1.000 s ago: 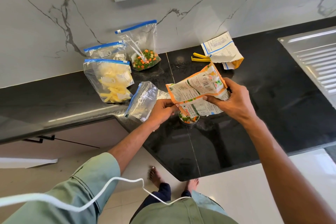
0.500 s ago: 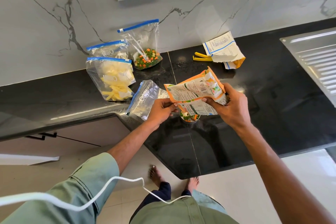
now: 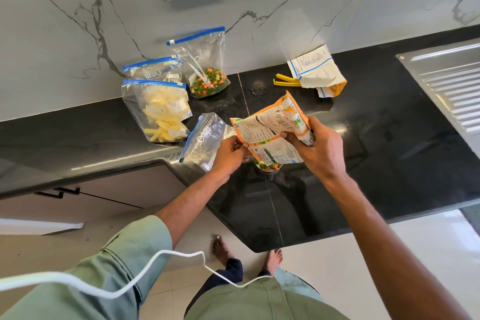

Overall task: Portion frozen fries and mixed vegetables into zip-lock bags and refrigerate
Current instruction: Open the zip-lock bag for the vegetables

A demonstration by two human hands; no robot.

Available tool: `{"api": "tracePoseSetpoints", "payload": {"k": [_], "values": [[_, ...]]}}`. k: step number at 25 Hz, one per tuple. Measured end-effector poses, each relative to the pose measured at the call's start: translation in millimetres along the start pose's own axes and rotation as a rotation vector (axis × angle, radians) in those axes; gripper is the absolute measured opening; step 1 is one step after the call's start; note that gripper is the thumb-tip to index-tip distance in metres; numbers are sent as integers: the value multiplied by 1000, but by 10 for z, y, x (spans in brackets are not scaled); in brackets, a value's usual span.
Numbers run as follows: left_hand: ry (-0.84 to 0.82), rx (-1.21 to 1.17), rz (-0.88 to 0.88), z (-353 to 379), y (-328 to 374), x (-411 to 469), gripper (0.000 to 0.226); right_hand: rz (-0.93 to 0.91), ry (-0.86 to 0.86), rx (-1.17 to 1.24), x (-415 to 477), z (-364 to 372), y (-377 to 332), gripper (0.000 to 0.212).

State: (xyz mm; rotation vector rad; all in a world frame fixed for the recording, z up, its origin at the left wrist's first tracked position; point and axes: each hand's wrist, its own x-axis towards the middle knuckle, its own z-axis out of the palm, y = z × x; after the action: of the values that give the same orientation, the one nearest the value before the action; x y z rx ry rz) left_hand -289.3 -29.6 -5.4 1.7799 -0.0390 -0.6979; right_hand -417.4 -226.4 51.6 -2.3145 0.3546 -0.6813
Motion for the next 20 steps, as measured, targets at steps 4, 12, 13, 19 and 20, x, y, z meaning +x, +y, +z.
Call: {"api": "tracePoseSetpoints", "payload": {"k": [4, 12, 13, 19, 20], "values": [[44, 31, 15, 63, -7, -12, 19, -55, -51, -26, 46, 14, -28, 43], [212, 169, 171, 132, -51, -69, 9, -213, -49, -213, 55, 31, -12, 47], [206, 159, 148, 134, -39, -84, 10, -206, -32, -235, 62, 15, -25, 46], [192, 9, 92, 169, -32, -149, 9, -163, -29, -238, 26, 31, -32, 49], [164, -53, 89, 183, -35, -153, 10, -148, -34, -210, 21, 31, -13, 50]]}}
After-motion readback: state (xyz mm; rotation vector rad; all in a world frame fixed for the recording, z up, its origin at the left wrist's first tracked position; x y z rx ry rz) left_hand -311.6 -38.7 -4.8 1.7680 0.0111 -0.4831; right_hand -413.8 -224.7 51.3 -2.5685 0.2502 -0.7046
